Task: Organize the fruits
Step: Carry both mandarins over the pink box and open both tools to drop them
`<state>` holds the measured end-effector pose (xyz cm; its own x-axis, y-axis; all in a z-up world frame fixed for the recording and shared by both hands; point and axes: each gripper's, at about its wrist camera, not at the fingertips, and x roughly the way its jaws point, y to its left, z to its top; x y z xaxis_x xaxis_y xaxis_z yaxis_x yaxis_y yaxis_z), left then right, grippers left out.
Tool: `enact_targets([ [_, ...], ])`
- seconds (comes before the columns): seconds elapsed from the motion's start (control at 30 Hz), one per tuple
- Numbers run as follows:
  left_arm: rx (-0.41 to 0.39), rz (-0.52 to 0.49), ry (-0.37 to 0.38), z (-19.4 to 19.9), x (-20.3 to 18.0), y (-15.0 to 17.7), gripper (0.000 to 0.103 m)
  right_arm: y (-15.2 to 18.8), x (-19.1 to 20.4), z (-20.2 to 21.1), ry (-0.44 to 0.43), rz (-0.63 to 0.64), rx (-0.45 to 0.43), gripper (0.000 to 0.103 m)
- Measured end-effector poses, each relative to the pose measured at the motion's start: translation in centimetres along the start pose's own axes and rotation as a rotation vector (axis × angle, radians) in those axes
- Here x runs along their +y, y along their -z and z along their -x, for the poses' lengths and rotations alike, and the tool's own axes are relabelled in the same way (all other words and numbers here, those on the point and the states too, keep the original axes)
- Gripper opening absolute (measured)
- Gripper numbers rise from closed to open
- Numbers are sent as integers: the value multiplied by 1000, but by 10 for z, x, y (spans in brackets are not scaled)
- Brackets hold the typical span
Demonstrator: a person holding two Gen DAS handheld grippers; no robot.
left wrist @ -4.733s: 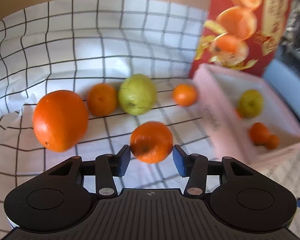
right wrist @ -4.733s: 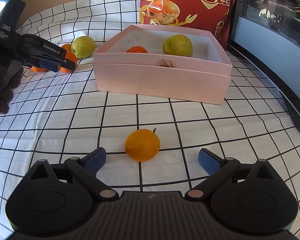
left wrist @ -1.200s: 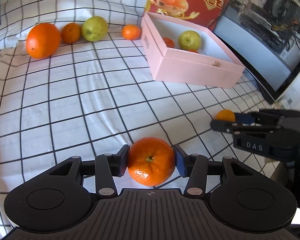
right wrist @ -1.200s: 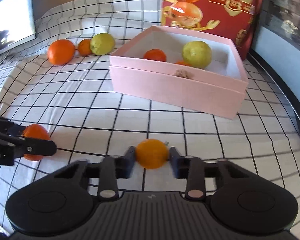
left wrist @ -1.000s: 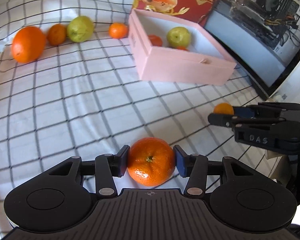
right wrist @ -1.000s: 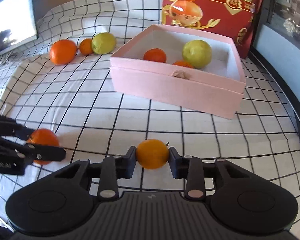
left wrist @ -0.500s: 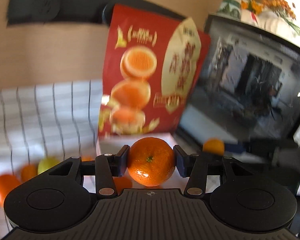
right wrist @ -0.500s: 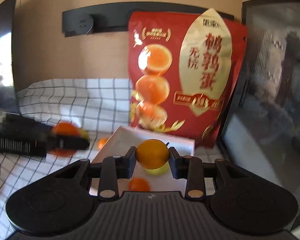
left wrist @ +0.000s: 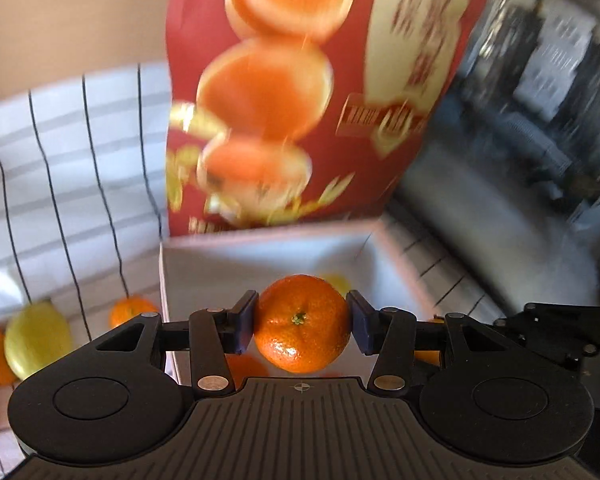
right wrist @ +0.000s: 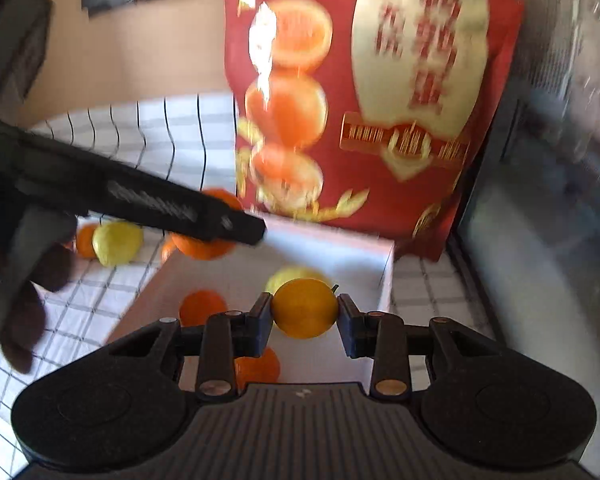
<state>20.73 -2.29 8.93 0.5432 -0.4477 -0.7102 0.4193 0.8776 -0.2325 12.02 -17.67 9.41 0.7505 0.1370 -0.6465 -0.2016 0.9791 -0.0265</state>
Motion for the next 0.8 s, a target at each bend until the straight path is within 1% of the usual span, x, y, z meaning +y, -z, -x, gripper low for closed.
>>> enact_targets([
  [0.07, -15, 8, -13, 1, 3, 7, 52, 7, 0, -12, -36, -11, 50, 36],
  [0.1, -28, 17, -4, 5, 6, 8, 52, 10, 0, -16, -41, -10, 61, 39],
  [0.17, -46, 34, 23, 16, 10, 8, 52, 13, 3, -19, -22, 15, 64, 55],
  [0.2, -62, 41, 29, 23, 11, 7, 52, 14, 4, -20, -14, 25, 62, 57],
  [0.3, -145, 92, 12, 51, 16, 17, 52, 12, 4, -24, 5, 31, 74, 58],
  [0.37, -171, 129, -29, 71, 26, 35, 52, 10, 5, -22, 13, 28, 78, 58],
  [0.43, -184, 166, -103, 89, 43, 64, 52, 7, 8, -19, 8, 27, 77, 60],
  [0.53, -171, 214, -179, 111, 70, 106, 52, 3, 20, -15, -7, 55, 67, 61],
  [0.6, -154, 259, -231, 125, 88, 130, 52, -2, 34, -14, -25, 94, 57, 61],
  [0.7, -136, 358, -298, 145, 116, 158, 52, -13, 65, -17, -76, 151, 41, 62],
  [0.73, -147, 415, -299, 152, 123, 165, 52, -18, 75, -20, -99, 159, 41, 62],
  [0.8, -156, 468, -314, 166, 135, 177, 52, -22, 98, -30, -162, 154, 54, 62],
])
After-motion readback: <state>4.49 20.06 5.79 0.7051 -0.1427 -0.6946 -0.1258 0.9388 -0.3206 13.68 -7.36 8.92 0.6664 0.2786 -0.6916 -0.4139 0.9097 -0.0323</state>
